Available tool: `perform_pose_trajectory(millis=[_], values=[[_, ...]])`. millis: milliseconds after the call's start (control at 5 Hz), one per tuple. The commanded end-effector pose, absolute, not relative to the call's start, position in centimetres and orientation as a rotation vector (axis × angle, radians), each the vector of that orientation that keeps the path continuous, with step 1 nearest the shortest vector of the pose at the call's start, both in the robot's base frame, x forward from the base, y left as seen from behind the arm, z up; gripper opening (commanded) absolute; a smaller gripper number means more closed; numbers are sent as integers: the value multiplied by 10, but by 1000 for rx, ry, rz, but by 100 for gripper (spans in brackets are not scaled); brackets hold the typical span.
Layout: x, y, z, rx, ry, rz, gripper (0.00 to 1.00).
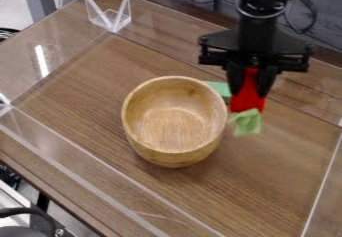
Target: Move the red fruit to the left
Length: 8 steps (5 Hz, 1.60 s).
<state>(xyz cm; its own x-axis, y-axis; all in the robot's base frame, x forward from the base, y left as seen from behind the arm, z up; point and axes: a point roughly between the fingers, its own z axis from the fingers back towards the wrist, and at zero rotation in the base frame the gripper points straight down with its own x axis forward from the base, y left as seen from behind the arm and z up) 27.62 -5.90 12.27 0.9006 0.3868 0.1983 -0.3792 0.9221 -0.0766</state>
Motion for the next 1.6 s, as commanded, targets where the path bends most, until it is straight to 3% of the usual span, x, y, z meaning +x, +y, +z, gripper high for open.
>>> perform_pose_trajectory(millis=[0,400,800,1000,1400], values=[[274,-52,133,-63,-256,459,0],[267,-77,144,-80,-247,551,0],[272,-65,167,-97,-238,589,0],[275,-64,170,-94,-236,593,0],[287,-97,135,-81,-229,616,0]])
